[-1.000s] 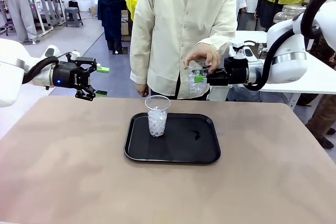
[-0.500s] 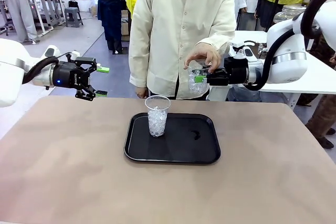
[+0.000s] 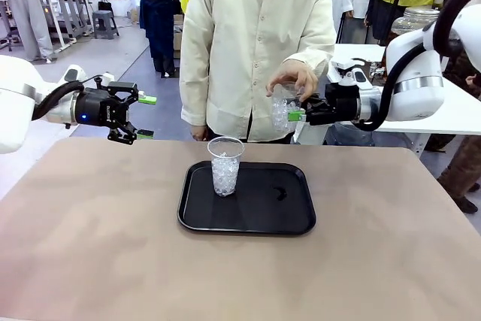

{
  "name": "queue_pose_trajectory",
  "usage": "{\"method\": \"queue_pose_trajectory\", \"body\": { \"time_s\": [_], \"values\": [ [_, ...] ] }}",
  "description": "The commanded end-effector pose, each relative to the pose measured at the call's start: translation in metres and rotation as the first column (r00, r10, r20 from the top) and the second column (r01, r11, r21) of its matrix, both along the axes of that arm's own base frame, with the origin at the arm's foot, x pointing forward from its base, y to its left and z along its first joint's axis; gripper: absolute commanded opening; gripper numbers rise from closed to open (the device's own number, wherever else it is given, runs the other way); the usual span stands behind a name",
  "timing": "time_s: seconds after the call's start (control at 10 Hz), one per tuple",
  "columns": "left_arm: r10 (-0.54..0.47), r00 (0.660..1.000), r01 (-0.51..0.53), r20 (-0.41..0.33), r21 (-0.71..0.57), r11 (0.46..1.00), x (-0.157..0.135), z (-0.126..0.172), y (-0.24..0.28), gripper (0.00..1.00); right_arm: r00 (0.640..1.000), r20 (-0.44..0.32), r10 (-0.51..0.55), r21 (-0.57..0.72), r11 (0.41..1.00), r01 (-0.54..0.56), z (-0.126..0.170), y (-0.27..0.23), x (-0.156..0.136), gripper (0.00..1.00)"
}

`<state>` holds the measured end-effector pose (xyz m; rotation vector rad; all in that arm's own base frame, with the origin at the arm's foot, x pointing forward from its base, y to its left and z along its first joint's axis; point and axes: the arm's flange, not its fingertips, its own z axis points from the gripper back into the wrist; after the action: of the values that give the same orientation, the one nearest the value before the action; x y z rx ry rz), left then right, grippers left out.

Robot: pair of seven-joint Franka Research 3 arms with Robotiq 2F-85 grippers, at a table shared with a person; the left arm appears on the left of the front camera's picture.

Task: Pour the drink into the iced cup.
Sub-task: Open the gripper to release the iced cup you were holding.

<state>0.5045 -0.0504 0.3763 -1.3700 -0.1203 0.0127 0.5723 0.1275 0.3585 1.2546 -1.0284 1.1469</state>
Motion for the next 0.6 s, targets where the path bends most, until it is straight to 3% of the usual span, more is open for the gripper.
{"method": "queue_pose_trajectory", "body": {
  "time_s": [0.0,0.5],
  "values": [
    [0.001,1.0,-0.001,0.003,0.001,1.0,0.0,0.001,0.0,1.0,1.0,-0.01,-0.028,0.013,1.0,0.028,0.0,-0.019,0.001,1.0],
    [0.001,1.0,-0.001,0.003,0.001,1.0,0.0,0.001,0.0,1.0,0.99,0.131,-0.043,0.014,0.999,0.041,-0.029,-0.101,-0.007,1.0]
  ]
}}
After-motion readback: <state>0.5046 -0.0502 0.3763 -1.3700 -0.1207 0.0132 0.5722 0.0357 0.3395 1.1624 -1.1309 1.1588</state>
